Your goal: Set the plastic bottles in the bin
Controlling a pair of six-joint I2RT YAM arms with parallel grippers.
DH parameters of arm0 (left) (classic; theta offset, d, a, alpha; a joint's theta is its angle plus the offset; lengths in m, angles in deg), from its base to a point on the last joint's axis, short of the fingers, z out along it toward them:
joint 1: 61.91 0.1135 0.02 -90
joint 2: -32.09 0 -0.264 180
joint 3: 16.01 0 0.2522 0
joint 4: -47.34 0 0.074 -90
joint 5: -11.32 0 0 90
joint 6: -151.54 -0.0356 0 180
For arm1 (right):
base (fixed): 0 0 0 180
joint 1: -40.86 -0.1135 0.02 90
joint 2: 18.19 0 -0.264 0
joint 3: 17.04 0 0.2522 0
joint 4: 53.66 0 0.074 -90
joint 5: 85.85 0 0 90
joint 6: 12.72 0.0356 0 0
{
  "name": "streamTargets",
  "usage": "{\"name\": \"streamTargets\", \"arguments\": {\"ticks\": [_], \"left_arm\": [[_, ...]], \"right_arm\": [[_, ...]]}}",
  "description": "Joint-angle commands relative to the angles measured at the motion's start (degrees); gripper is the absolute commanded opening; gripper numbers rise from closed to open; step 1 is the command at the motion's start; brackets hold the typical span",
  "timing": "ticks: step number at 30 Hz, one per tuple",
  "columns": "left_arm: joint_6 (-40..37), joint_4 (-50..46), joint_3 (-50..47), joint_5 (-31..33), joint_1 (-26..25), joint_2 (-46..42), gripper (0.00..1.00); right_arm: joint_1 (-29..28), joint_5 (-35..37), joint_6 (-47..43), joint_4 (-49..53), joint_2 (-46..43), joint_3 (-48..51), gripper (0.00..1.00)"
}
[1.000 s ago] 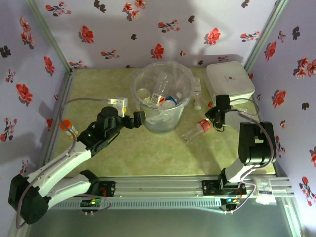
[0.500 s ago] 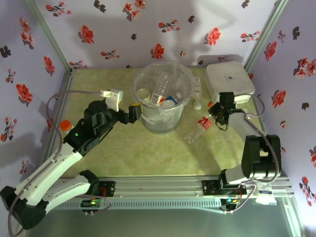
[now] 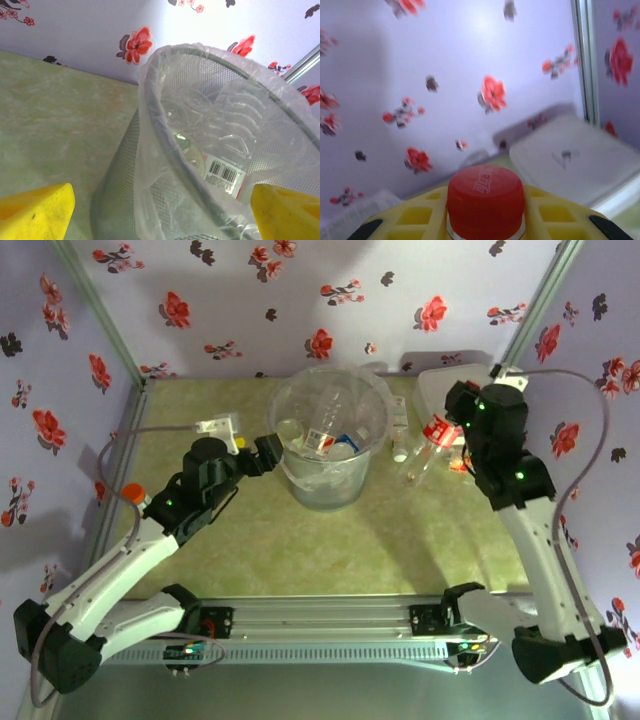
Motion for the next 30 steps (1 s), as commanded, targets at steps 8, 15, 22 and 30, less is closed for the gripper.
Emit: {"name": "streamTargets", "arguments": {"ticks": [8, 15, 22, 30], "left_arm": [[5.02, -0.15, 3.62, 0.78, 0.50, 3.46, 0.92], [6.65, -1.32, 1.33, 1.13, 0.58, 3.66, 0.92], [8.24, -1.93, -0.75, 1.22, 0.65, 4.15, 0.92], [9.43, -1.73, -1.37, 1.34, 0.78, 5.49, 0.92]], "right_arm": [[-7.01, -14.55, -6.37, -25.50, 7.28, -5.53, 0.03], [-14.70, -11.58, -14.67, -26.66, 11.80, -6.37, 0.02], [-15.35, -12.41, -16.50, -24.79, 14.55, -4.06, 0.02], [-15.35, -15.57, -19.68, -27.34, 18.73, -13.56, 0.00]]}}
